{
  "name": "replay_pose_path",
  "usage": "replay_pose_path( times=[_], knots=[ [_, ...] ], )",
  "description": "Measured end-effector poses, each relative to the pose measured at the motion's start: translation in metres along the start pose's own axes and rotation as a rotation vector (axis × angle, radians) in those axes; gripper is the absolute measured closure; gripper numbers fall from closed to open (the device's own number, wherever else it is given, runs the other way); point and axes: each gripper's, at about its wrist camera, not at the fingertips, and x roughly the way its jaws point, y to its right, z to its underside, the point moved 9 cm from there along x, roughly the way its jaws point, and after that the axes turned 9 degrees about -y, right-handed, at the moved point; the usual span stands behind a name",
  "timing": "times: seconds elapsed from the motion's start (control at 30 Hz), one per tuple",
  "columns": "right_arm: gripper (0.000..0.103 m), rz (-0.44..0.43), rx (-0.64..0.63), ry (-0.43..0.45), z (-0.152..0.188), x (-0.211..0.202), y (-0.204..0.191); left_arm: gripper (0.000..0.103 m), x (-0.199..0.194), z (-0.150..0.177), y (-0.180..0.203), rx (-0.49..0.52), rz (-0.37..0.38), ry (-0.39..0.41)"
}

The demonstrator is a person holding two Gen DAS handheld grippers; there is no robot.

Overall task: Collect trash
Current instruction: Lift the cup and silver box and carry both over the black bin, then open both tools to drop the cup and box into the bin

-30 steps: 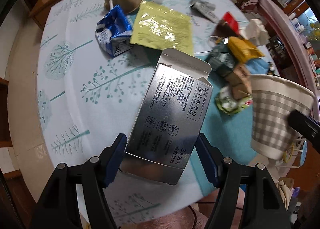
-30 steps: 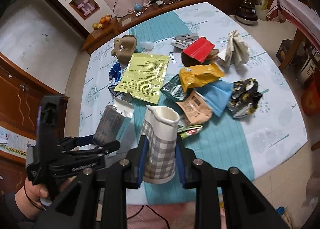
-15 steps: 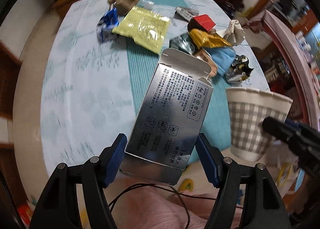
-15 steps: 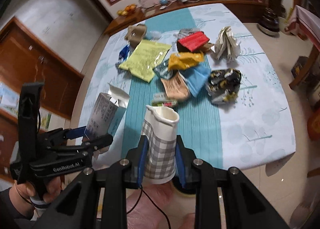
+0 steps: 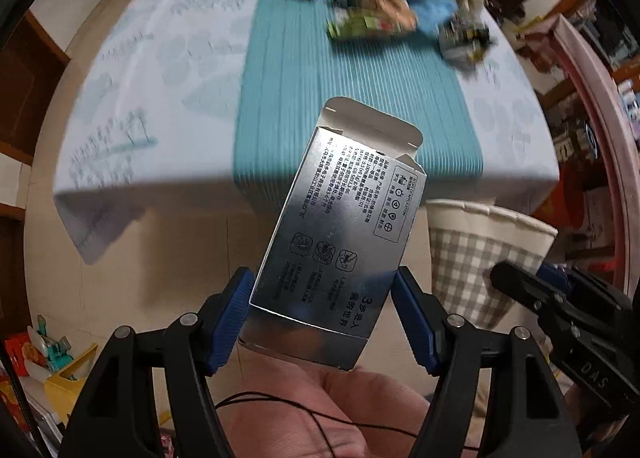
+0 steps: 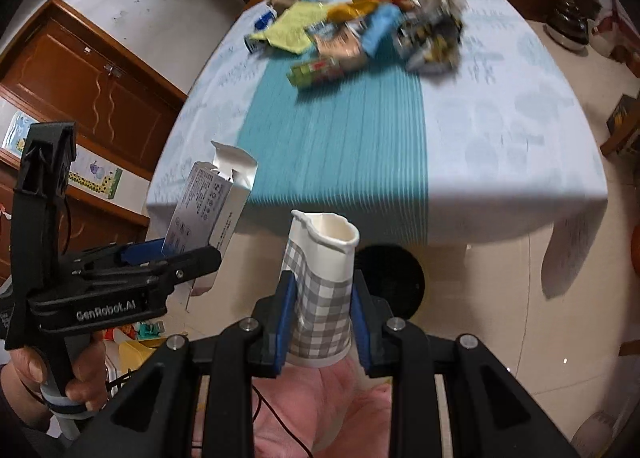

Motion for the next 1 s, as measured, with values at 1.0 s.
replay_pose_path(
  times=[1.0],
  knots=[
    [0.050, 0.089, 0.334, -0.083, 0.040, 0.254, 0.120, 0.024, 0.245, -0.003, -0.016, 0.040, -0.079, -0.123]
  ],
)
